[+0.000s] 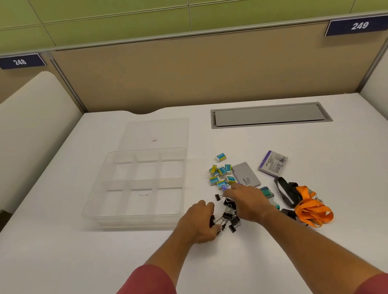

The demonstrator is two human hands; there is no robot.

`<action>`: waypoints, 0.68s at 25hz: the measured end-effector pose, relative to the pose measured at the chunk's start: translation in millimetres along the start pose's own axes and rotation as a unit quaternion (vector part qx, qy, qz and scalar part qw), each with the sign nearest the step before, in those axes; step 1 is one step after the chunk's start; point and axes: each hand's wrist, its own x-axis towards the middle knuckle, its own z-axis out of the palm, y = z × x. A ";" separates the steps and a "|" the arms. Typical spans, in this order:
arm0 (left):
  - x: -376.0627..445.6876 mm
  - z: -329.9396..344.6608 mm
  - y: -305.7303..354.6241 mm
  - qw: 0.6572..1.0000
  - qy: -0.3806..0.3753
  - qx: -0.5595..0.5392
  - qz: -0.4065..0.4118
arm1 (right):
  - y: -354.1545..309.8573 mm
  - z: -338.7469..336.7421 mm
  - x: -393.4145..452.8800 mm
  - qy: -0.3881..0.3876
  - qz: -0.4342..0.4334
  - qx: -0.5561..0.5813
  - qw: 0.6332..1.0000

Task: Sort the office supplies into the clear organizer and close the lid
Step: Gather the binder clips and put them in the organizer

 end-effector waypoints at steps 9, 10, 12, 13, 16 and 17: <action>-2.0 13.5 13.4 0.999 0.003 0.034 -0.028 | 0.2 -5.2 4.4 -0.047 -0.055 -0.026 0.997; -2.9 12.4 13.0 0.999 0.002 0.032 -0.027 | -0.2 -4.8 4.6 -0.064 -0.066 -0.033 0.995; -5.4 7.0 11.1 0.999 -0.004 0.039 -0.021 | -0.2 -2.9 4.3 -0.092 -0.075 -0.056 0.991; -6.4 3.3 10.2 0.999 -0.008 0.048 -0.015 | -0.1 -1.9 4.1 -0.098 -0.075 -0.069 0.990; -8.7 -8.0 8.5 0.998 -0.013 0.066 -0.003 | -0.3 -0.8 2.0 -0.102 -0.067 -0.101 0.987; -8.9 -11.9 8.2 0.997 -0.011 0.074 -0.003 | -0.5 -1.2 1.5 -0.102 -0.063 -0.106 0.987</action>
